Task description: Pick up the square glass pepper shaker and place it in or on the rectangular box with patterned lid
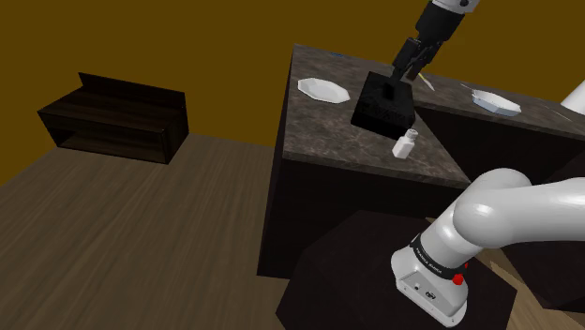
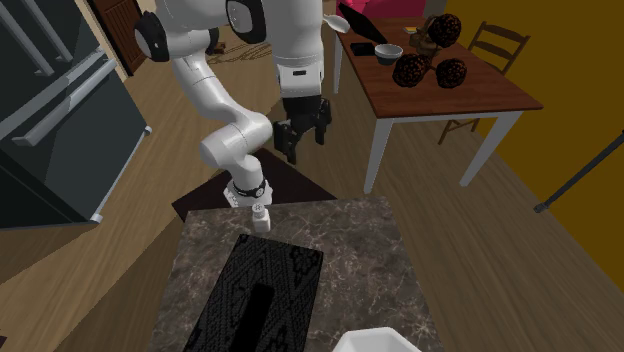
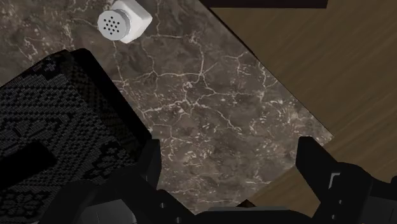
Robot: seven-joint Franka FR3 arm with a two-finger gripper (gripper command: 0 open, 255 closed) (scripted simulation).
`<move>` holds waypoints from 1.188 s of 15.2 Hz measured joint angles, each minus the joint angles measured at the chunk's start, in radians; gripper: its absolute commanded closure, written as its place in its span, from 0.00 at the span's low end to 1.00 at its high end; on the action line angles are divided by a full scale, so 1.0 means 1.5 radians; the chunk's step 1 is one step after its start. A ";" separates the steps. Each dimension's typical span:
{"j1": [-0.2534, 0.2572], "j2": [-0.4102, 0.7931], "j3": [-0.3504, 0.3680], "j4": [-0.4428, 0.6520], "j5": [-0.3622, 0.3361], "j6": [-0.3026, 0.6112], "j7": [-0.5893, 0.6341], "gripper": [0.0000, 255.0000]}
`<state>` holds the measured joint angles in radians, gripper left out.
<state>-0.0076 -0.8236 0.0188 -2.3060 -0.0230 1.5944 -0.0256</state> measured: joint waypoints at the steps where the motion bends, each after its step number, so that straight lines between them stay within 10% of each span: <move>1: 0.000 0.000 0.000 0.000 0.000 0.000 0.000 0.00; 18: -0.067 -0.072 -0.167 -0.221 -0.128 0.074 -0.165 0.00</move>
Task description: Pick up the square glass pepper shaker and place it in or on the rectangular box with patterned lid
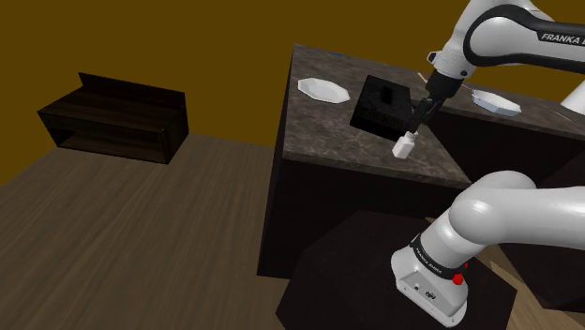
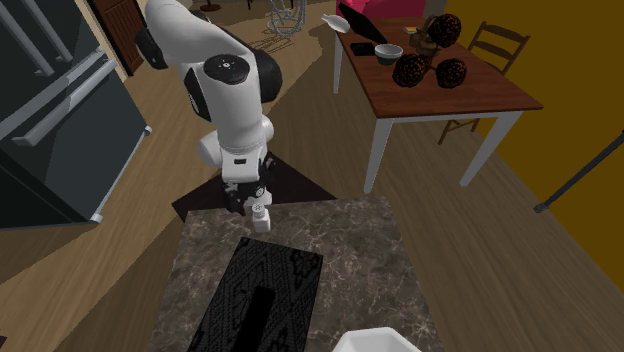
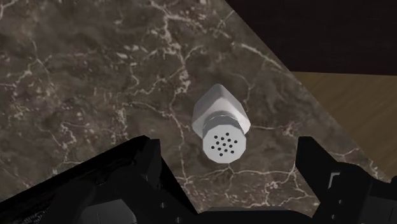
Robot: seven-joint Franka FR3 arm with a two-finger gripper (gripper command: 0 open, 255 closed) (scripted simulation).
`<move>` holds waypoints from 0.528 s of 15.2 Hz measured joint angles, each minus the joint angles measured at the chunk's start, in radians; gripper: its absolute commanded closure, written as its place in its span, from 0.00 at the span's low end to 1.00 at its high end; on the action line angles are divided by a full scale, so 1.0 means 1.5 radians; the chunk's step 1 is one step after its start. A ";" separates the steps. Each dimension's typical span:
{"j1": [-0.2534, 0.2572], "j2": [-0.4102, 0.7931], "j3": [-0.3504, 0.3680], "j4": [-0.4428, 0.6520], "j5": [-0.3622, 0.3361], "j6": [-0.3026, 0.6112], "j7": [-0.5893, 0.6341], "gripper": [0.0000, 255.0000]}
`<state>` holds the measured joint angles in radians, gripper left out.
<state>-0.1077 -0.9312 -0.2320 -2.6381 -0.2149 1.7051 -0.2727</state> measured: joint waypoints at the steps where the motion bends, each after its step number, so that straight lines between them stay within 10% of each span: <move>1: -0.001 -0.002 -0.002 -0.011 -0.002 0.009 0.000 0.00; 8: -0.005 -0.001 -0.011 -0.049 -0.011 0.048 0.000 0.00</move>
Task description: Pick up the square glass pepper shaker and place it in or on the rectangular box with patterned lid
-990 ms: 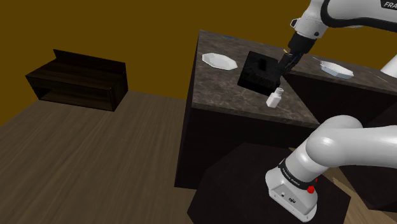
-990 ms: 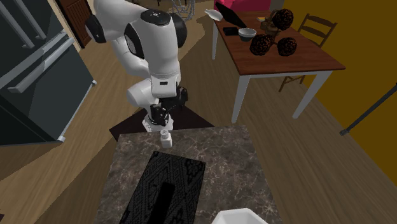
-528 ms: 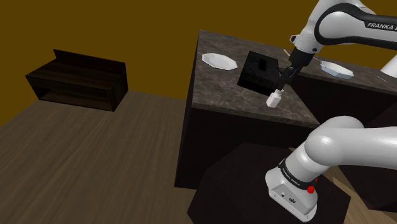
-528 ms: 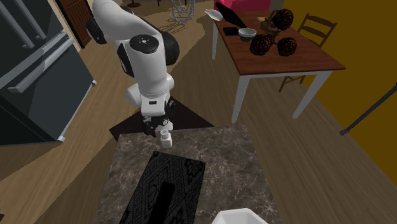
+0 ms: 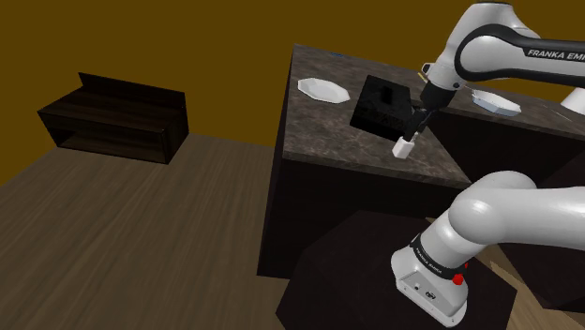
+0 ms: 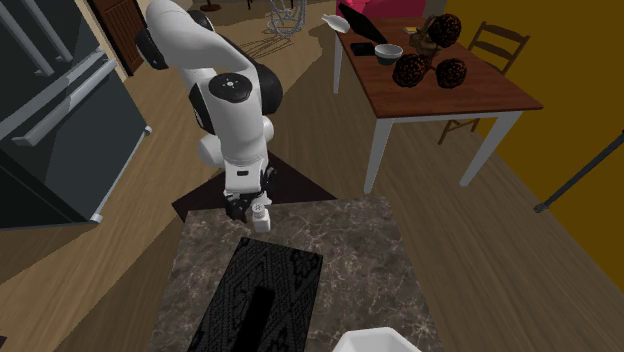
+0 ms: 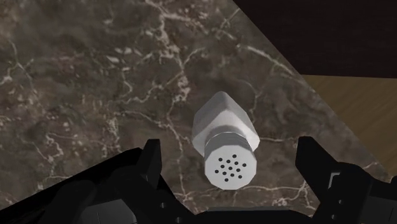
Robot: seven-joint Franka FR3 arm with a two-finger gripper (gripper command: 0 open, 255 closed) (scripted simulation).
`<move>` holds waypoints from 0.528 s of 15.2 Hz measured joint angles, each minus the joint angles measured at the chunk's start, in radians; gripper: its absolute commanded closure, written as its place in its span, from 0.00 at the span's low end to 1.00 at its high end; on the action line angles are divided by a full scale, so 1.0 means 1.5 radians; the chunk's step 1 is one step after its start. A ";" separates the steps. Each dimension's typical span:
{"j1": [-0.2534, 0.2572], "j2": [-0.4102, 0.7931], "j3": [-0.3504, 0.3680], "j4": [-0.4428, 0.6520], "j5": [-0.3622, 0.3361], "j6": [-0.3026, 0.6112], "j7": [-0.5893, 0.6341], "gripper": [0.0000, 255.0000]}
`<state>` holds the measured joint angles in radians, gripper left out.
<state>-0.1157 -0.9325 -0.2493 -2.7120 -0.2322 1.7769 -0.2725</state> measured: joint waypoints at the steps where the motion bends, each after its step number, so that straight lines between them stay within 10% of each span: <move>1: 0.000 0.000 0.000 -0.001 0.000 0.001 0.000 0.00; 3: 0.000 0.000 0.000 -0.001 0.000 0.001 0.000 0.00; 4: 0.000 0.000 0.000 -0.001 0.000 0.001 0.000 1.00; 8: 0.000 0.000 0.000 -0.001 0.000 0.001 0.000 1.00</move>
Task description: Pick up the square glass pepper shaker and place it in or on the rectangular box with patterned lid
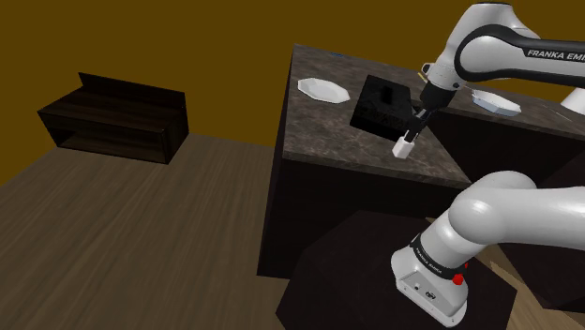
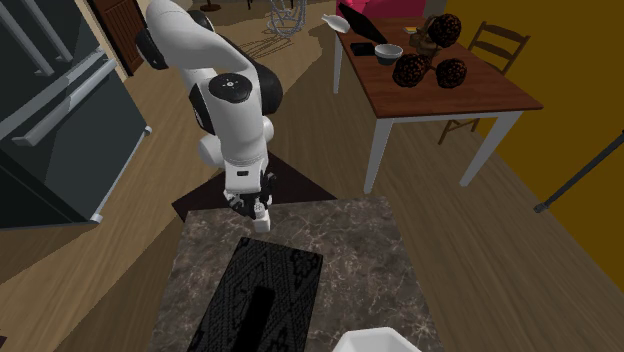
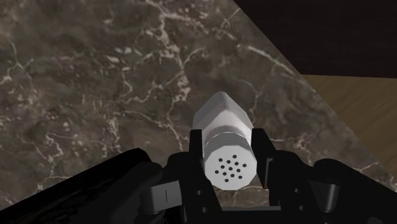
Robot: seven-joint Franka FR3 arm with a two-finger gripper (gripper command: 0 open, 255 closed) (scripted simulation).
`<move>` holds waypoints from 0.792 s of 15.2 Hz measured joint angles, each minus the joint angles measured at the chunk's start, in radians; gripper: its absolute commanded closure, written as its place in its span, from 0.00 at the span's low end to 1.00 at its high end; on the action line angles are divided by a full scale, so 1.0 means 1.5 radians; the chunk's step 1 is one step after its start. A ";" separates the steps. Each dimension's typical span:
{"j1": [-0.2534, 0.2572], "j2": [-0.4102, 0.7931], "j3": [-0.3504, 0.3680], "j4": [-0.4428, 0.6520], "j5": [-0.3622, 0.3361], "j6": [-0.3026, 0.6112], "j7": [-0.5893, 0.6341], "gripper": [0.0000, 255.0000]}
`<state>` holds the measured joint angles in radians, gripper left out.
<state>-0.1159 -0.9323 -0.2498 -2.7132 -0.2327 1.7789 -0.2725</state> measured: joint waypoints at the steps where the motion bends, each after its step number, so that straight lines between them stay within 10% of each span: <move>1: 0.000 0.000 0.000 0.000 0.000 0.000 0.000 1.00; 12: 0.004 0.004 0.007 0.045 0.008 -0.041 -0.004 1.00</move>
<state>-0.1103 -0.9267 -0.2398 -2.6451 -0.2211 1.7168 -0.2781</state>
